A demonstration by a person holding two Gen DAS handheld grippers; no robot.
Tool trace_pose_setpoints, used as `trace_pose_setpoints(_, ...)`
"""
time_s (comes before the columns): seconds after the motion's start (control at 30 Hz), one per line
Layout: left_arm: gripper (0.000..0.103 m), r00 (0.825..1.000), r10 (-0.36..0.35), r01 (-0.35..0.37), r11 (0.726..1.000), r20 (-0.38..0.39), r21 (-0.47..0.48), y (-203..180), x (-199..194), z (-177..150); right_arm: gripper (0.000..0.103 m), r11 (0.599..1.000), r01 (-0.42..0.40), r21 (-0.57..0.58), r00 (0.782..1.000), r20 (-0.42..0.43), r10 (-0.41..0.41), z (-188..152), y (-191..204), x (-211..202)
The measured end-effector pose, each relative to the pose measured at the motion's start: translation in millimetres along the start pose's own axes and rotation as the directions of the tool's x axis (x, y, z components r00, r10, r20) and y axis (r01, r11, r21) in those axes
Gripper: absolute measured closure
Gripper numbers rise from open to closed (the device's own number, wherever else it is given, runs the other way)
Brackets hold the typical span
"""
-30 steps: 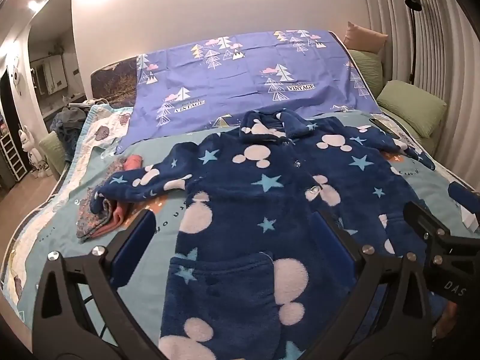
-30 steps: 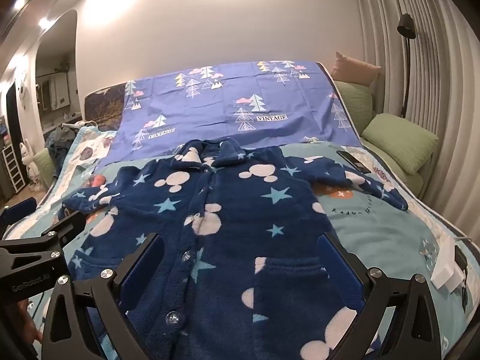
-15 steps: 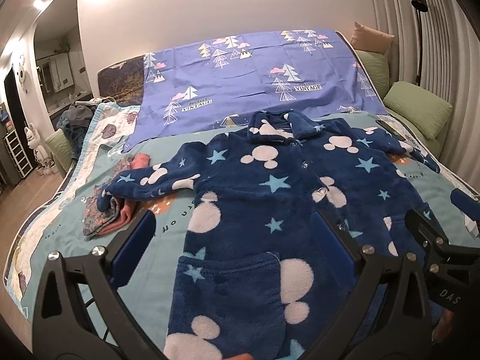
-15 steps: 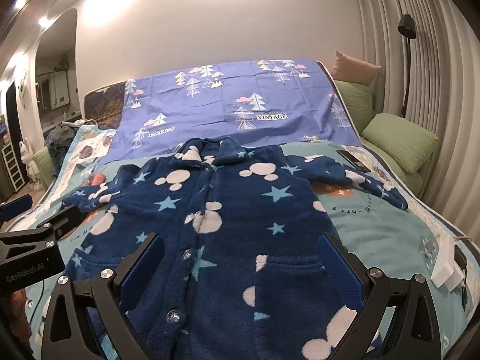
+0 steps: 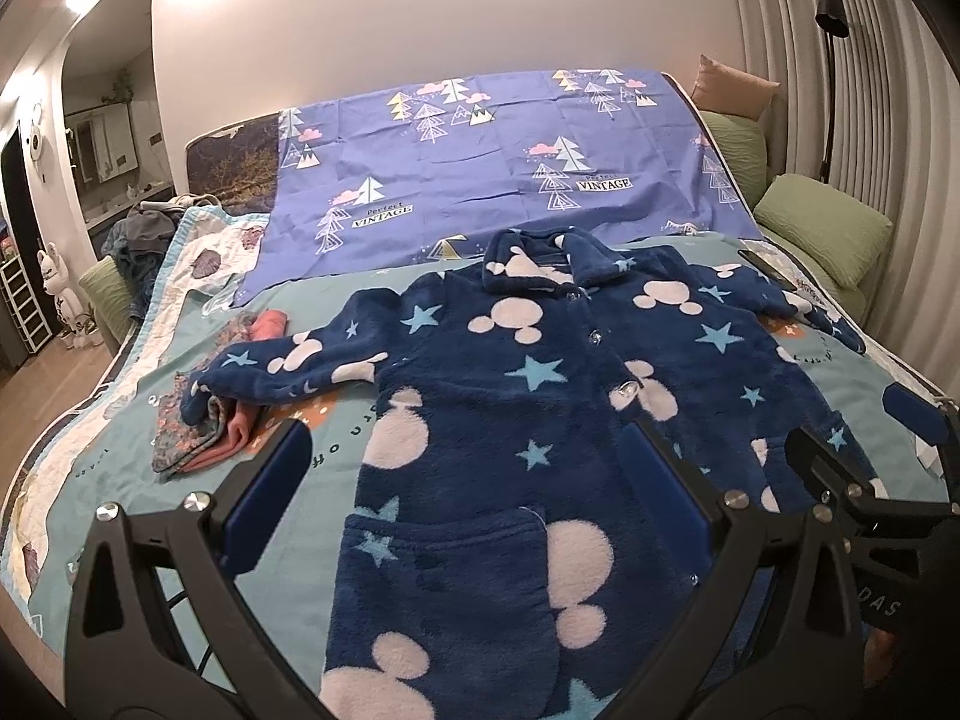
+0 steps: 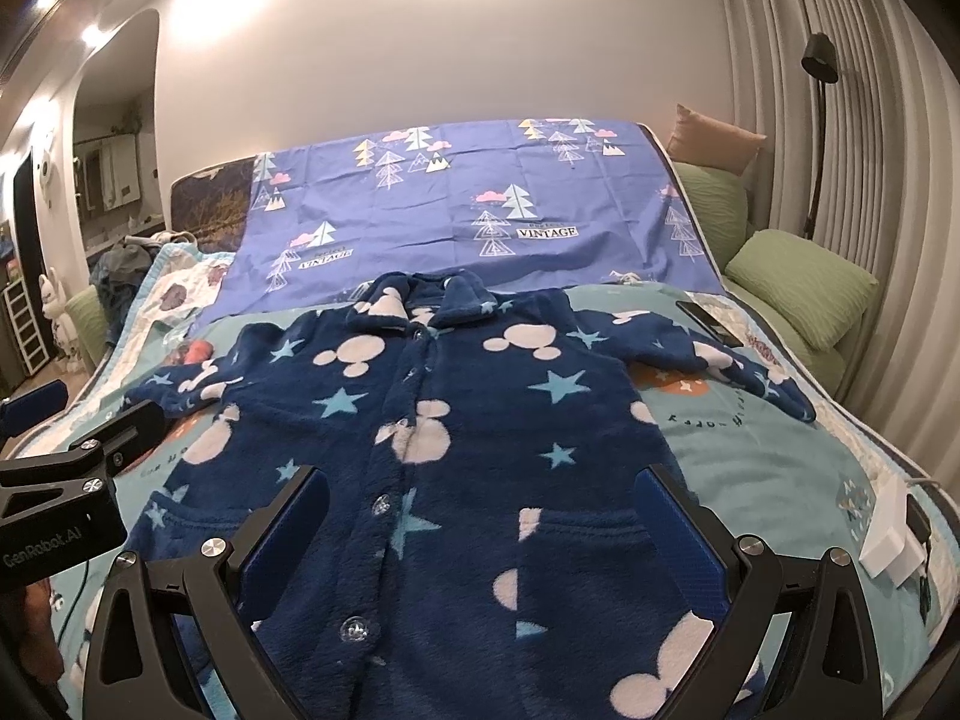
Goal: Fold small clothes
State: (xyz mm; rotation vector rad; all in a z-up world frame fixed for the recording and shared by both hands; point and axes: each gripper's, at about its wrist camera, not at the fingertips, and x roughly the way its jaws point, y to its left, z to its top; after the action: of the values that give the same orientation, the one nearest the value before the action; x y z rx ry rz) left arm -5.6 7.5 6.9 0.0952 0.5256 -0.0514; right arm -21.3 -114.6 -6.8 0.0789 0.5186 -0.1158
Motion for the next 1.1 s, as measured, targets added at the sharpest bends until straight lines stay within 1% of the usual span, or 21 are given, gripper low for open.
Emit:
trace_pose_setpoints(0.03,0.001,1.000,-0.005,0.005,1.000,-0.001,-0.011,0.4,-0.4,0.1,0.000,1.000,0.000,-0.004,1.000,-0.001,0.000,-1.0,0.9,-0.3)
trace_pose_setpoints(0.17,0.001,1.000,0.002,-0.002,1.000,-0.025,-0.002,3.9,2.2,-0.8,0.000,1.000,0.003,-0.019,1.000,-0.007,-0.003,-0.2,9.8,-1.4)
trace_pose_setpoints(0.3,0.001,1.000,0.003,-0.004,1.000,-0.029,-0.005,7.8,4.1,-1.0,0.000,0.999,0.000,-0.034,1.000,-0.014,0.000,4.0,13.8,-1.8)
trace_pose_setpoints(0.43,0.001,0.998,-0.004,0.003,1.000,-0.062,-0.015,14.4,9.8,-3.8,0.000,0.998,-0.001,-0.055,1.000,-0.023,0.000,6.7,21.1,-1.4)
trace_pose_setpoints(0.53,0.001,0.995,-0.023,0.017,0.998,-0.096,-0.055,23.4,15.0,-6.0,0.000,0.998,-0.005,-0.069,0.999,-0.033,0.002,8.2,27.5,-0.2)
trace_pose_setpoints(0.77,0.001,0.996,0.009,-0.017,0.996,-0.093,-0.085,44.8,20.5,-10.7,0.000,0.994,-0.015,-0.108,0.999,-0.049,0.010,12.5,47.6,5.0)
trace_pose_setpoints(1.1,0.001,0.991,0.059,-0.077,0.985,-0.119,-0.152,88.0,33.1,-15.4,0.000,0.979,-0.075,-0.188,0.995,-0.076,0.062,20.6,93.2,22.1)
